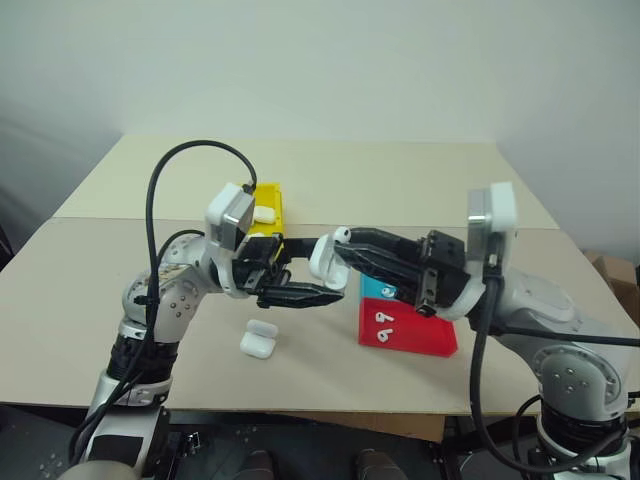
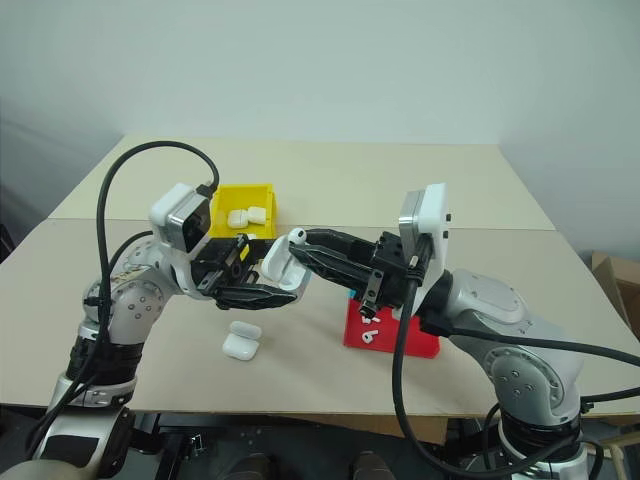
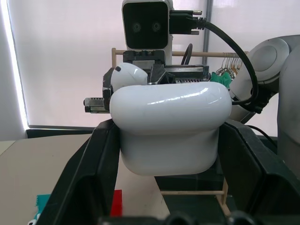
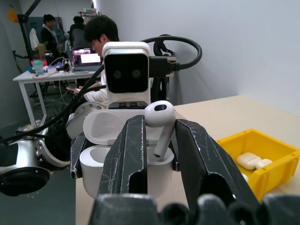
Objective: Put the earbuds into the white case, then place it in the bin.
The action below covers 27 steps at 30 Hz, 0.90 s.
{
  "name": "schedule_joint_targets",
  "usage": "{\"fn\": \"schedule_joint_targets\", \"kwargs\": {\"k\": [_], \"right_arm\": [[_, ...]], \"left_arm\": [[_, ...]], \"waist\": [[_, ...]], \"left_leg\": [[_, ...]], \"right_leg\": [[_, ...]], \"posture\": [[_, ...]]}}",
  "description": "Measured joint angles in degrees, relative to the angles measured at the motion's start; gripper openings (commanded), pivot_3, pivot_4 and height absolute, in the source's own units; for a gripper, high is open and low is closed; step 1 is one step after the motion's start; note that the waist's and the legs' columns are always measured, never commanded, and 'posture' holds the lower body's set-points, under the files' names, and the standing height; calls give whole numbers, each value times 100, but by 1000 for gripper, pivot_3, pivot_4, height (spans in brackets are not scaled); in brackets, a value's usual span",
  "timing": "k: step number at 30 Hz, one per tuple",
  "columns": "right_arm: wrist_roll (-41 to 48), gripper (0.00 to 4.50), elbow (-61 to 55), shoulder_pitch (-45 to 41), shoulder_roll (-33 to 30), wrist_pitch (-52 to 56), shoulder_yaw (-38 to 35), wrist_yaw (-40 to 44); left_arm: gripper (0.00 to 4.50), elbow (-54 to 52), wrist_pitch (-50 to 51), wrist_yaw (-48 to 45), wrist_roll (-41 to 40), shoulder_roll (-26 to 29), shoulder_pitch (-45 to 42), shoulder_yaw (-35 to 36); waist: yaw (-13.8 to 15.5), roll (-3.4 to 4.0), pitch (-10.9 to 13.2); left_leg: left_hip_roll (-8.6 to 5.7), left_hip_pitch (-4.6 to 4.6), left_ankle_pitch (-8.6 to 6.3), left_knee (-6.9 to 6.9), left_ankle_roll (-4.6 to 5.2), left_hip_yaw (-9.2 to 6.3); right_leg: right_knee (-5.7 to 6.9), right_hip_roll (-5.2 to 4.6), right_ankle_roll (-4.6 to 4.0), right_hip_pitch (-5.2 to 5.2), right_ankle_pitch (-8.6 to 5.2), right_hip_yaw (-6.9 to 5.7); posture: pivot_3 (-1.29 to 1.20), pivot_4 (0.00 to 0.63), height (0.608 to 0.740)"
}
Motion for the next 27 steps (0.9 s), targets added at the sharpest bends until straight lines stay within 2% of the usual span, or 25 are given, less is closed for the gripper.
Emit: {"fn": "schedule_joint_targets", "kwargs": {"k": [9,18,22,24,27], "right_arm": [[-138,709,80,-56,-132,-116,72,90],[103,709,307,-147,47,-118,-5,-172],[109,709,351,256,-644,-115,-461,48],[105,709,521,601,-1227,-104,-790,426],[18,709,777,838,-1776,-100,-957,935]], "left_arm": [[2817,7,-19,3,38,0,0,10],[2817,8,-86,-3,37,-8,-67,63],[2817,10,-84,-10,28,171,-52,201],[2817,11,-81,-9,24,329,-20,340],[2817,-8,-72,24,23,388,104,431]], "waist": [[1,0,0],[0,0,0],[49,-1,1],[57,-1,1],[47,0,1]], "left_leg": [[0,0,0,0,0,0],[0,-4,0,-1,0,0],[-1,-7,0,0,0,0],[-1,-6,0,-1,1,2],[0,-1,0,-1,1,2]], "right_leg": [[0,0,0,0,0,0],[-2,0,0,-3,0,0],[-6,-2,1,-3,-1,-2],[-7,-2,0,-2,-1,-1],[-5,-1,0,-1,-1,0]], "posture": [[0,150,740],[0,150,740],[0,150,740],[0,150,740],[0,150,740]]}}
